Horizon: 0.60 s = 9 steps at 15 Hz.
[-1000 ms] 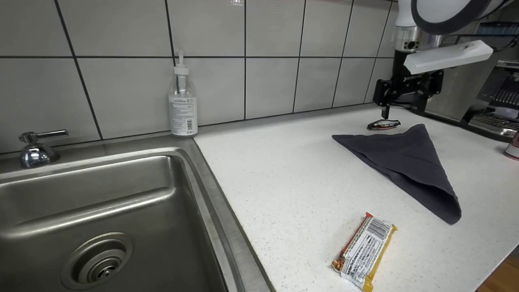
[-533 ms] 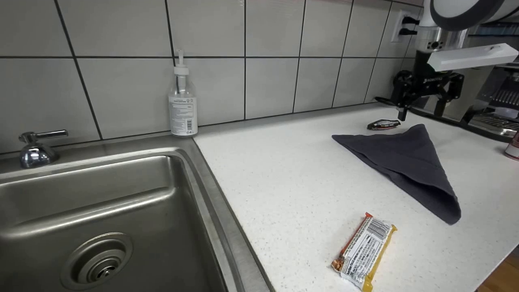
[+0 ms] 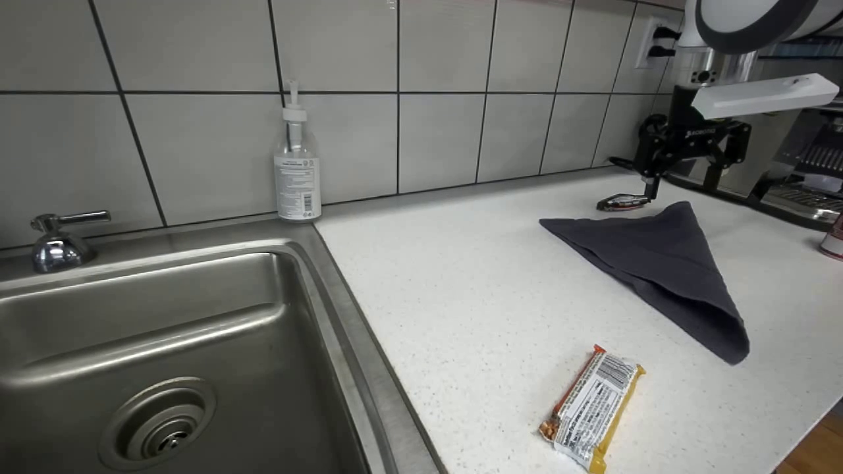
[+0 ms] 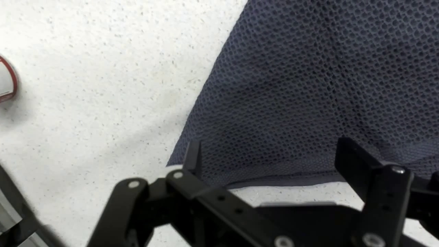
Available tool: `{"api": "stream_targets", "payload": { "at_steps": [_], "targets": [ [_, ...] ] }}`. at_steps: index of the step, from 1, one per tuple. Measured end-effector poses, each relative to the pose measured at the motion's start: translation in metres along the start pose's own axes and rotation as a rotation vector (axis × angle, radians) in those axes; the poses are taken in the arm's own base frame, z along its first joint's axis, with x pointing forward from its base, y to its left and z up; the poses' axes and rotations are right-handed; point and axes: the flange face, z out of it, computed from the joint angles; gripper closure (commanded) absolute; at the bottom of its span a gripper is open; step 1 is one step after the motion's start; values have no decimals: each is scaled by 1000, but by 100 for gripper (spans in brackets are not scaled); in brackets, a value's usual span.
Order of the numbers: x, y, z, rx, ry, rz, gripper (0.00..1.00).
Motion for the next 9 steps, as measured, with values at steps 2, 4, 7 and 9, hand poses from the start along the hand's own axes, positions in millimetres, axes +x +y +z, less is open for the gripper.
{"api": "stream_targets", "payload": {
  "at_steps": [2,4,7,9],
  "targets": [
    [0,0,0,0,0,0,0],
    [0,0,0,0,0,0,0],
    [0,0,1,-1,-2,0,0],
    [0,0,5,1,-9,13,0]
  ]
}}
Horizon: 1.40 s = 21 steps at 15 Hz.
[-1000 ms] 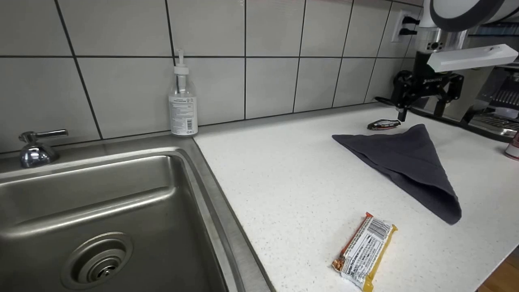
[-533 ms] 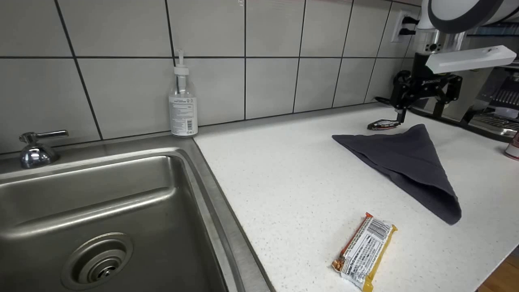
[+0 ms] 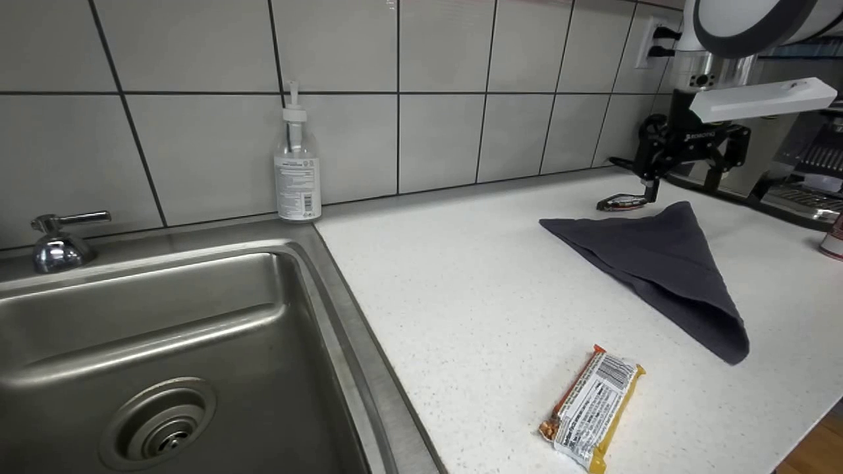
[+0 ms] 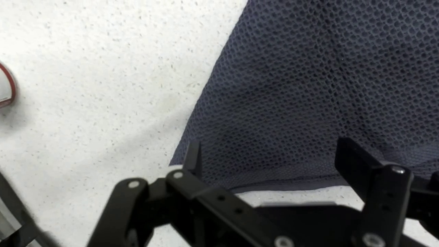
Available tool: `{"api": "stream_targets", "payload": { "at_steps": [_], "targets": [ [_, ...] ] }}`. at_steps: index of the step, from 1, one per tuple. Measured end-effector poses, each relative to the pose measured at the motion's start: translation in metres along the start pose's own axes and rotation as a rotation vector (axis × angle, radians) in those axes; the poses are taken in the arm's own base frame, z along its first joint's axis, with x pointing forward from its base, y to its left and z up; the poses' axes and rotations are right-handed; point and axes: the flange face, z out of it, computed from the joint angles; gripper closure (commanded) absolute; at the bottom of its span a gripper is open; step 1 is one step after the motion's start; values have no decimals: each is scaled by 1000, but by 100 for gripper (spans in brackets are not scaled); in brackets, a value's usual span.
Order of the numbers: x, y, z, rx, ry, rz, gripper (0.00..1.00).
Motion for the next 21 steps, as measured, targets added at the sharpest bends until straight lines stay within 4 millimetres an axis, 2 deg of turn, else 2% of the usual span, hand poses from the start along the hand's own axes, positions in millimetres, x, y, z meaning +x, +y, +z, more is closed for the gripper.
{"api": "stream_targets", "payload": {
  "at_steps": [8,21],
  "targets": [
    [17,10,16,26,-18,140,0],
    [75,39,49,-8,-42,365,0]
  ]
}}
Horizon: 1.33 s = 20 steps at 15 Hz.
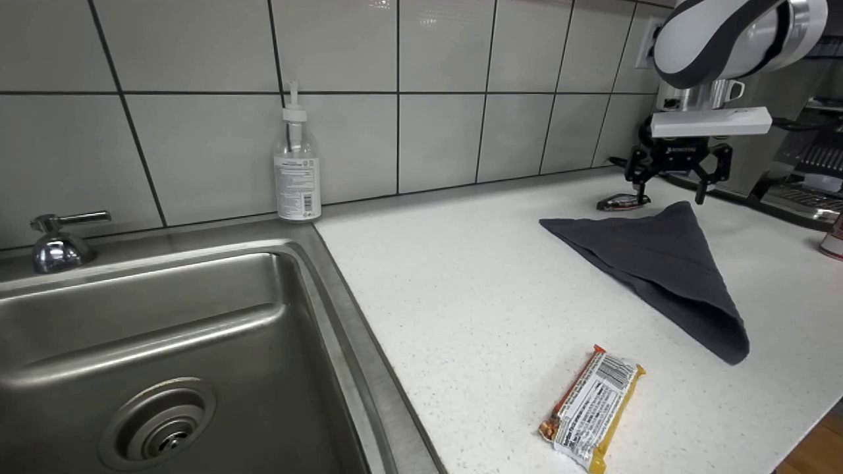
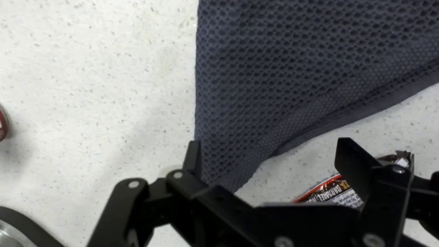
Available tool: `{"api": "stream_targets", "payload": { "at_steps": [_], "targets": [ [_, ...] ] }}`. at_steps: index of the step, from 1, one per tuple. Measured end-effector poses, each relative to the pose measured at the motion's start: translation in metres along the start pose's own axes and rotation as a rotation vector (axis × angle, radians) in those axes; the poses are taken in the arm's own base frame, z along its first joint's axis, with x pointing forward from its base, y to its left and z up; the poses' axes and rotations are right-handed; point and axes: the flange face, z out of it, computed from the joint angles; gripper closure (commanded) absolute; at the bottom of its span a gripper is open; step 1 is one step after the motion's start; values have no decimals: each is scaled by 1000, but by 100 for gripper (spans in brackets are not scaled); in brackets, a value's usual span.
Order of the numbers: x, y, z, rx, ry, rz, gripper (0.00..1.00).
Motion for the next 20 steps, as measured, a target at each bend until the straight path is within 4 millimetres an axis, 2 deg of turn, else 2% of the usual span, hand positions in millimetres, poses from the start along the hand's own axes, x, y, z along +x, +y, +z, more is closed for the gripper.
{"api": "stream_targets", "payload": {
  "at_steps": [6,11,20],
  "targets": [
    [27,17,16,-23,-32,72,0],
    [42,29,28,-28,-43,111,0],
    [53,28,39,-31,-39,133,0]
  ]
}}
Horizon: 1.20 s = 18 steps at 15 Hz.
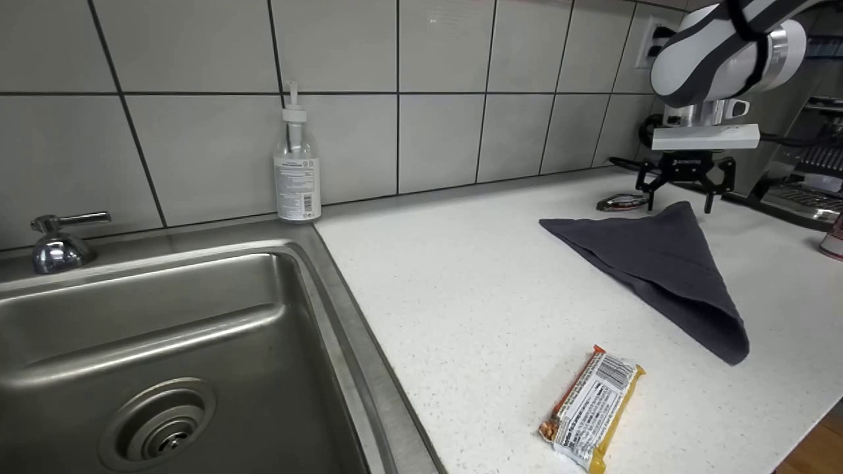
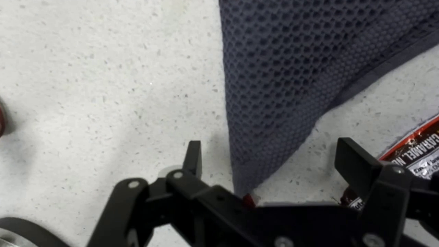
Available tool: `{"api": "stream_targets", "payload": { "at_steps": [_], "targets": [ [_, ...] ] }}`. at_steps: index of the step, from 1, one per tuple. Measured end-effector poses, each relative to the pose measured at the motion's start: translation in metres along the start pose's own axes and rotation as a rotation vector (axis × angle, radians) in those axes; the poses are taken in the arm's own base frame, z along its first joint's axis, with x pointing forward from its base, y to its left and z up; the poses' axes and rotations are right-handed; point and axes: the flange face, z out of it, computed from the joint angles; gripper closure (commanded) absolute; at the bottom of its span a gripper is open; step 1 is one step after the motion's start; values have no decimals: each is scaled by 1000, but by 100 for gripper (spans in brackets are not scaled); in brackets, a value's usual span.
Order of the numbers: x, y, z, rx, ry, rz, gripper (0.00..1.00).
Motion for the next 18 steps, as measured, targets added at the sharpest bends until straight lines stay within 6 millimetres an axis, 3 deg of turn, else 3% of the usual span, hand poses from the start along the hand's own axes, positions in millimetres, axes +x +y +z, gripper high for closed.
{"api": "stream_targets", "payload": {
  "at_steps": [1,3,11,18],
  "targets": [
    [1,0,1,-1,0,0,25],
    [2,0,1,-1,1,4,34],
    [5,3,0,-1,7,20,97],
    [11,7,-8,9,21,28,99]
  ]
}}
